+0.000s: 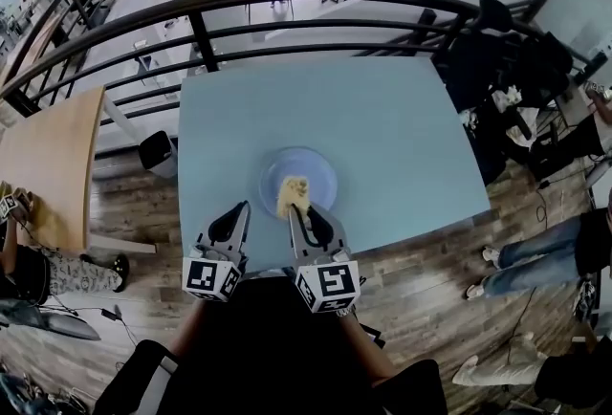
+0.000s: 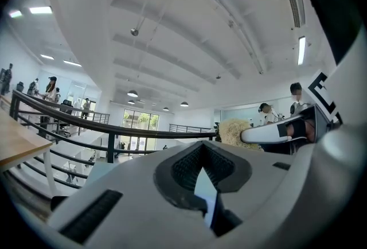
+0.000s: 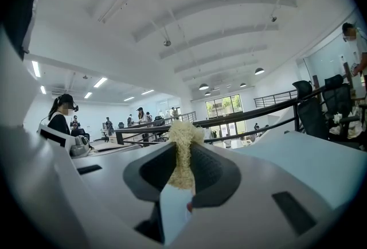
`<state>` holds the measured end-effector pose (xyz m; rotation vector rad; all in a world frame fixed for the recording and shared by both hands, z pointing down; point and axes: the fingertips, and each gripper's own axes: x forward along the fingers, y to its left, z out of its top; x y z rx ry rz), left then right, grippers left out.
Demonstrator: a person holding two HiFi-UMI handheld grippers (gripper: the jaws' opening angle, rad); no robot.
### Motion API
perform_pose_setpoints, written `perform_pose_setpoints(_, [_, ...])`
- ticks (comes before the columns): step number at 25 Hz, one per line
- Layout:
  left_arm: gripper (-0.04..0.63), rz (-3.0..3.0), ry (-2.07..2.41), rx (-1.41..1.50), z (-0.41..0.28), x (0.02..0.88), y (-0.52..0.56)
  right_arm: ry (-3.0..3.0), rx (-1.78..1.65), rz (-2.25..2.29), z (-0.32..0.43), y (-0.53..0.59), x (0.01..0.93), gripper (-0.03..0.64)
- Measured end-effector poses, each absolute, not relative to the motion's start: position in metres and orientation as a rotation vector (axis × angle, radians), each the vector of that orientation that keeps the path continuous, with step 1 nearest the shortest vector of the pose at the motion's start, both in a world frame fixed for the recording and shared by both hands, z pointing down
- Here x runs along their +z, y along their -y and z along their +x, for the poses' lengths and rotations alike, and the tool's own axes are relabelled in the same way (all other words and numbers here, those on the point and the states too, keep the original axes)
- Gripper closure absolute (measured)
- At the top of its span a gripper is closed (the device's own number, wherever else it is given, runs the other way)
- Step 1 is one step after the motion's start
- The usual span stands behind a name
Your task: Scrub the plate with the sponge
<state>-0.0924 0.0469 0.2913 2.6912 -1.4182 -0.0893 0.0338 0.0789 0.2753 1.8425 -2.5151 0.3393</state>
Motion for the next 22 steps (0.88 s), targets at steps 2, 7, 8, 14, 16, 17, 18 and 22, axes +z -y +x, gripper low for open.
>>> perform_pose_setpoints(2, [0.594,2.691,1.420,-0.092,-0.090,0.289,-0.046,2.515,0.340,1.845,0.036,-0.079,0.274,0.544])
perform_pose_setpoints(7, [0.594,2.690,1.422,-0.094,-0.090,0.288,-0.049,2.510,0.336,1.853,0.039,-0.081,0.271,0.544])
perform_pose_setpoints(8, [0.594,2.688,1.424,-0.099,-0.091,0.289,-0.050,2.509,0.335,1.854,0.039,-0.081,0.272,0.545])
perform_pose_setpoints(14, [0.594,2.686,1.428,-0.096,-0.090,0.293,-0.050,2.507,0.333,1.851,0.041,-0.081,0.275,0.543])
perform_pose_setpoints(16, [0.594,2.687,1.424,-0.094,-0.089,0.291,-0.052,2.503,0.338,1.851,0.041,-0.083,0.275,0.545])
perform_pose_setpoints(17, [0.594,2.689,1.425,-0.097,-0.089,0.291,-0.052,2.502,0.341,1.851,0.041,-0.083,0.275,0.545])
perform_pose_setpoints(18, [0.594,2.690,1.427,-0.099,-0.090,0.291,-0.053,2.501,0.342,1.850,0.040,-0.084,0.276,0.544])
perform_pose_setpoints(22, [0.594,2.682,1.422,-0.098,-0.092,0.296,-0.055,2.496,0.350,1.843,0.039,-0.086,0.278,0.544])
